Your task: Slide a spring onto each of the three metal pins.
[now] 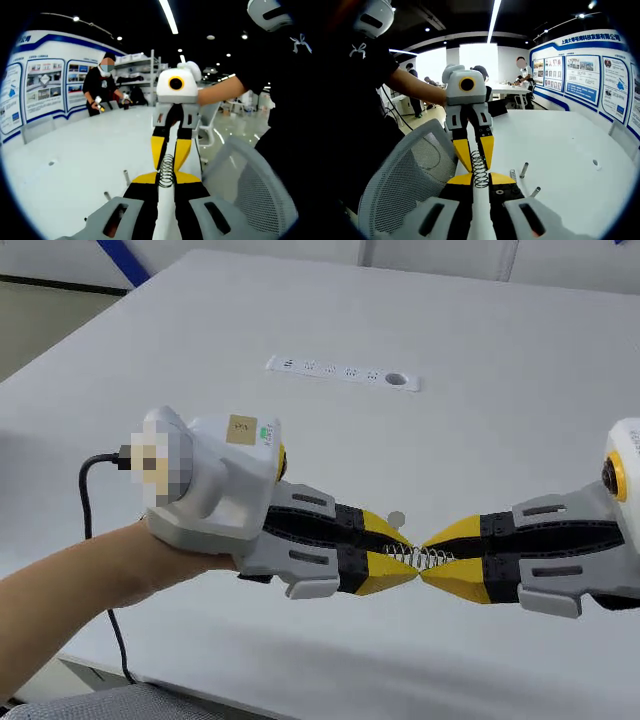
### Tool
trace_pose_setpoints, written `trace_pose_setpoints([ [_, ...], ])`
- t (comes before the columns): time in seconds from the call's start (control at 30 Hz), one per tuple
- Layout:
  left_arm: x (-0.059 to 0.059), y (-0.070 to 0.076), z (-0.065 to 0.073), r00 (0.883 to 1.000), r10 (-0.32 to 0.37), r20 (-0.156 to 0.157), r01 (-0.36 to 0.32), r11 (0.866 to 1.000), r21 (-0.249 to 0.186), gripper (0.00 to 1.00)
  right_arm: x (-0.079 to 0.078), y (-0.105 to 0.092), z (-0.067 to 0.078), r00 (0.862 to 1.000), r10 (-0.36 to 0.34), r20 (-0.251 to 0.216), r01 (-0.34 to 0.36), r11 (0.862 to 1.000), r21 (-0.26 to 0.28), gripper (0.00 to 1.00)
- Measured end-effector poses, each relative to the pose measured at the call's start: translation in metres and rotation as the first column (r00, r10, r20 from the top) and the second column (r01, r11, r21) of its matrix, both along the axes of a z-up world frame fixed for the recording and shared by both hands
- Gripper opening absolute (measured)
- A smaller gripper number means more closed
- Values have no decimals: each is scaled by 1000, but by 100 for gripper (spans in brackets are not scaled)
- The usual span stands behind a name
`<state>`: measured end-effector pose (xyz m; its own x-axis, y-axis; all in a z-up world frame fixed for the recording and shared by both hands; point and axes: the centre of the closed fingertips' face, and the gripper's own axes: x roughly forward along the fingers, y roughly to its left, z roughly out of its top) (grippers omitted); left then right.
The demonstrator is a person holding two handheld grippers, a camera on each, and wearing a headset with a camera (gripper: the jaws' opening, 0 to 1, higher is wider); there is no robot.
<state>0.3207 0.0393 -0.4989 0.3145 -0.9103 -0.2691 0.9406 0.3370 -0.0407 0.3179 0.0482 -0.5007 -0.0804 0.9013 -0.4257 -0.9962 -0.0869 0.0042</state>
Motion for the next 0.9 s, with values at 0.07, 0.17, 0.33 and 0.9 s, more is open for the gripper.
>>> trace_pose_setpoints([
  [0.07, 1, 0, 1, 1000, 2, -5, -2, 1000, -5, 10, 0, 0, 3, 1000, -2, 5, 2, 1000, 1, 12],
  [0.17, 1, -1, 1, 1000, -3, -10, 3, 1000, 0, 10, 0, 0, 5, 1000, 8, 10, -7, 1000, -1, 12],
  [0.33, -1, -2, 2, 1000, -17, -7, 17, 1000, 1, 10, -2, -1, 9, 999, 33, 11, -33, 999, 3, 12],
  [0.9, -3, -3, 1, 1000, -24, 13, 24, 999, 25, 10, -7, 19, 41, 997, 52, -49, -45, 990, 135, 11],
])
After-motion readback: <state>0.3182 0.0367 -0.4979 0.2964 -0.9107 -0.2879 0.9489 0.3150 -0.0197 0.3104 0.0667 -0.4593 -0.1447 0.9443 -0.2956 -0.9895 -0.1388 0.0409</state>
